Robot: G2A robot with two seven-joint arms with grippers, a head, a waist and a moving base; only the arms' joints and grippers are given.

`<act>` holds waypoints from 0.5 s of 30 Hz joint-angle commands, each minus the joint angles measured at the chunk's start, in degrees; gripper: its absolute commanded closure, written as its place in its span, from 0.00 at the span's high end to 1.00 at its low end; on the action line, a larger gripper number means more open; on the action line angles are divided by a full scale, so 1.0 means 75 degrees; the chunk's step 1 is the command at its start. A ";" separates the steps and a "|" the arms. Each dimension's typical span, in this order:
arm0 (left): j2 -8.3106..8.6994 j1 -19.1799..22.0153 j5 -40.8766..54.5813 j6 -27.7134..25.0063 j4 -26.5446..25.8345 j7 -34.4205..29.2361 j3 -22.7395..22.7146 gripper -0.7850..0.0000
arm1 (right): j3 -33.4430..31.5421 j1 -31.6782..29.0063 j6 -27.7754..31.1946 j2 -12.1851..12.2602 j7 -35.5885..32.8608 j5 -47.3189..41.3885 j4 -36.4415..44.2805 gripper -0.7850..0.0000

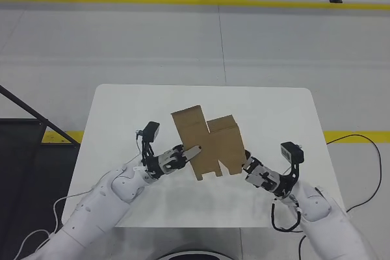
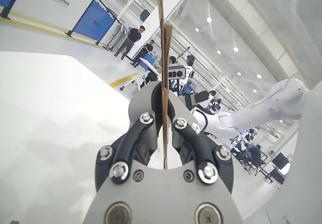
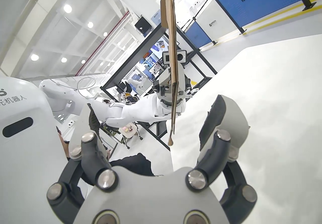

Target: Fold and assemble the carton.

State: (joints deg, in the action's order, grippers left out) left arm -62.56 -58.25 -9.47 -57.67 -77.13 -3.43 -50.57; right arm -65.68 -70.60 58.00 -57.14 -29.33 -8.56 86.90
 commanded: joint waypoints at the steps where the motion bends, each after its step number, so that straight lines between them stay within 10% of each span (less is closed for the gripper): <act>1: -0.0030 0.0027 -0.0122 0.0057 0.0057 0.0016 0.0000 0.00 | -0.0010 -0.0005 0.0000 -0.0005 0.0029 0.0035 -0.0006 1.00; 15: -0.0066 -0.0169 -0.0125 0.0409 -0.0241 -0.0026 -0.0086 0.00 | -0.0003 -0.0110 -0.0264 -0.0080 0.0513 0.0516 0.0166 1.00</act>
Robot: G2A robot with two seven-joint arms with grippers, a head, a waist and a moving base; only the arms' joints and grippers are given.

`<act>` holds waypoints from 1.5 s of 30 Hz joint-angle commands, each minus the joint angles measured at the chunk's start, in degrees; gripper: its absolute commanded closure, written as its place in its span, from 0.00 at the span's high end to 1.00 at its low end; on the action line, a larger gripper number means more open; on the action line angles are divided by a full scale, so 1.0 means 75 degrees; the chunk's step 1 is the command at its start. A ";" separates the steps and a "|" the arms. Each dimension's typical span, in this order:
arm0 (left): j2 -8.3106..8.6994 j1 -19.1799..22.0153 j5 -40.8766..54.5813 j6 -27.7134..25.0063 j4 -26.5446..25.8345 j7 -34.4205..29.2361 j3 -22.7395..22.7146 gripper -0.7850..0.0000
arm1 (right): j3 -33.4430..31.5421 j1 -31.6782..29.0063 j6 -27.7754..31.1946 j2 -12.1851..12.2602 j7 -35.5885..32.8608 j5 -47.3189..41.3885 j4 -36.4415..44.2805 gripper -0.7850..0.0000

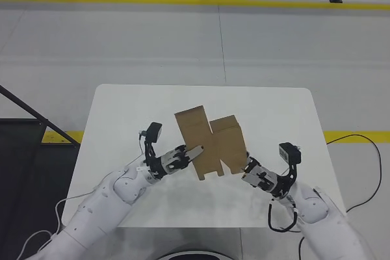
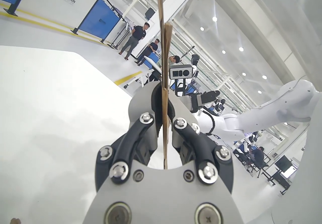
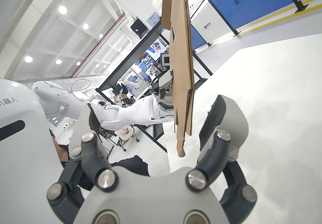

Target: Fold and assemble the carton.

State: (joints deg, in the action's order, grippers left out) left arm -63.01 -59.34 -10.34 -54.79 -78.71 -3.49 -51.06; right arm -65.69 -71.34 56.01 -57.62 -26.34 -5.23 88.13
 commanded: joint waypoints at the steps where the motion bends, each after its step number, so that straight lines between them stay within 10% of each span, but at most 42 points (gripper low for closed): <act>1: -0.0013 -0.0043 -0.0004 0.0045 -0.0050 -0.0025 -0.0039 0.00 | 0.0002 -0.0026 0.0024 -0.0031 0.0213 0.0132 0.0004 1.00; 5: -0.0050 -0.0100 0.0051 0.0103 -0.0093 -0.0042 -0.0093 0.00 | -0.0016 -0.0056 0.0106 -0.0089 0.0579 0.0378 -0.0067 1.00; 12: -0.0132 -0.0113 0.0191 0.0112 -0.0045 -0.0175 -0.0094 0.00 | -0.0116 -0.0196 -0.0047 -0.0220 0.1520 0.1285 -0.0008 0.49; 22: -0.0220 -0.0152 0.0211 0.0091 -0.0034 -0.0295 -0.0205 0.00 | -0.0060 -0.0304 -0.0199 -0.0370 0.2188 0.2044 0.0104 0.38; 31: -0.0290 -0.0203 0.0081 0.0110 -0.0057 -0.0397 -0.0297 0.00 | -0.0066 -0.0326 -0.0280 -0.0443 0.2343 0.2234 0.0107 0.00; 36: -0.0329 -0.0220 0.0094 0.0094 -0.0052 -0.0421 -0.0351 0.00 | -0.0094 -0.0315 -0.0287 -0.0470 0.2360 0.2239 0.0080 0.00; 38: -0.0341 -0.0226 0.0096 0.0089 -0.0048 -0.0443 -0.0377 0.37 | -0.0112 -0.0315 -0.0281 -0.0478 0.2349 0.2240 0.0068 0.00; 40: -0.0348 -0.0217 0.0019 0.0140 -0.0031 -0.0484 -0.0426 1.00 | -0.0142 -0.0314 -0.0283 -0.0484 0.2349 0.2238 0.0051 0.00; 45: -0.0365 -0.0215 -0.0034 0.0057 -0.0009 -0.0493 -0.0562 1.00 | -0.0247 -0.0354 -0.0232 -0.0483 0.2286 0.2207 0.0043 0.00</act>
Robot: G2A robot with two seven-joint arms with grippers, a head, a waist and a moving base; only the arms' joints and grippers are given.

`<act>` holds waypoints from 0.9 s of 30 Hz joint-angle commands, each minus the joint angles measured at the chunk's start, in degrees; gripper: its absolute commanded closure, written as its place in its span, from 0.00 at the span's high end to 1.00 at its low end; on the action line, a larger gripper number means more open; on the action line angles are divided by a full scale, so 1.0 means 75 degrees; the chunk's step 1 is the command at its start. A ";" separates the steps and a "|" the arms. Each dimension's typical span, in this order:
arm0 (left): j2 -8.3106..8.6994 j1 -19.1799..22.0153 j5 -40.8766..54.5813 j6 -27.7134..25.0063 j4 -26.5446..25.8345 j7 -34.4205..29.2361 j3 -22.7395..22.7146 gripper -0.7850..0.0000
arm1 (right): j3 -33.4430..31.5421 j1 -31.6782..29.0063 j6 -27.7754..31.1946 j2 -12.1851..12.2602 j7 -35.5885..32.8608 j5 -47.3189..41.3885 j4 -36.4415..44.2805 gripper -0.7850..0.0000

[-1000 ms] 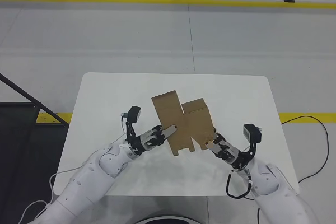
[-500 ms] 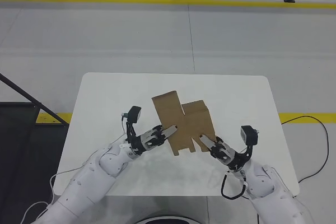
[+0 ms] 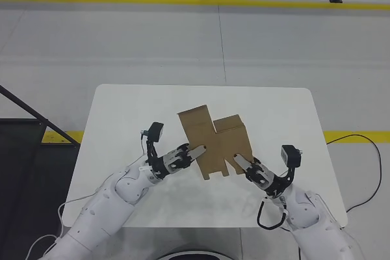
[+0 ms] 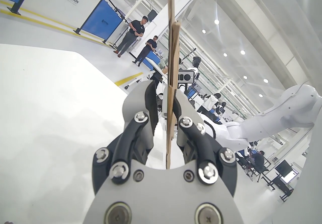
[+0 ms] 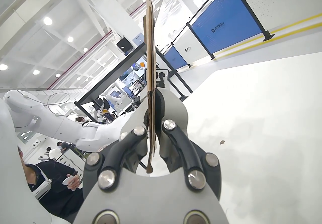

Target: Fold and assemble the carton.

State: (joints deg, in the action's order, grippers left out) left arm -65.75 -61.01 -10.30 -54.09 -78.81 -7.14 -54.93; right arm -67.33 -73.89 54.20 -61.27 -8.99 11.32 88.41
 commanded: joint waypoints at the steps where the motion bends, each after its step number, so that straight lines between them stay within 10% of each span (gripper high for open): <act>1: 0.0003 0.0005 -0.0066 -0.0067 0.0012 0.0001 -0.0101 1.00 | -0.0057 -0.0031 0.0023 0.0007 -0.0048 -0.0010 0.0010 0.00; 27: 0.0243 -0.0276 -0.0045 -0.0521 -0.0067 -0.0858 -0.0976 1.00 | -0.0546 -0.0420 -0.0011 0.0118 -0.0765 -0.0016 0.0220 0.00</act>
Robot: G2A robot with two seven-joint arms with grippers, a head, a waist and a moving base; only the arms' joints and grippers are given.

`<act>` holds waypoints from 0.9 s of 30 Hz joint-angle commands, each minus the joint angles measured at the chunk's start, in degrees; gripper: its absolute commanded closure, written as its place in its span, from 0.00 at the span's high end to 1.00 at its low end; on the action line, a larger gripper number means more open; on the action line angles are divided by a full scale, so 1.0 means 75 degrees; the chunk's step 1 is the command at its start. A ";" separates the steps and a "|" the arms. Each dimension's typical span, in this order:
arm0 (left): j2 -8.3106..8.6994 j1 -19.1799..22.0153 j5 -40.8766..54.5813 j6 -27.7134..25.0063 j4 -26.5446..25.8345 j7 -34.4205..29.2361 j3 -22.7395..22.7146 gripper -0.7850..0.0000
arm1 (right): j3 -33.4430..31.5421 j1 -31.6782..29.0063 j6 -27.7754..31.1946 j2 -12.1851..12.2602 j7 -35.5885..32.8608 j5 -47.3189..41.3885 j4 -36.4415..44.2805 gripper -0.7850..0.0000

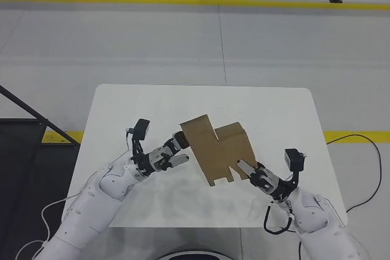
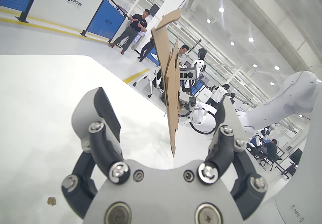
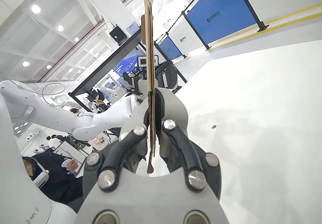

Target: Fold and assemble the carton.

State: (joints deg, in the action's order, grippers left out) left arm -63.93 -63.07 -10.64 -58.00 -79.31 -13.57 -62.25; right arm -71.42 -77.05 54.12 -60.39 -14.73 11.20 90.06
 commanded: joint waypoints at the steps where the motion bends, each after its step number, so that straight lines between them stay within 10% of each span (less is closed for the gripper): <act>1: -0.0004 -0.0017 0.0023 0.0082 -0.0034 0.0047 -0.0012 1.00 | 0.0000 0.0000 0.0000 0.0000 0.0000 0.0000 0.0000 0.00; 18: -0.0174 0.0648 0.0778 0.0000 0.0536 0.0068 0.0220 1.00 | 0.0132 -0.0024 -0.0205 -0.0058 -0.0047 -0.0143 -0.0001 0.00; 27: -0.0215 0.0816 0.0812 0.0000 0.0638 -0.0014 0.0277 0.49 | 0.0108 -0.0001 -0.0167 -0.0065 -0.0156 -0.0244 -0.0048 0.00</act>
State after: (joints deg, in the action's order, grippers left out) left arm -65.49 -57.06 -4.53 -58.00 -74.62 -13.66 -60.26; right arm -70.53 -77.01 52.80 -60.88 -15.89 9.47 89.73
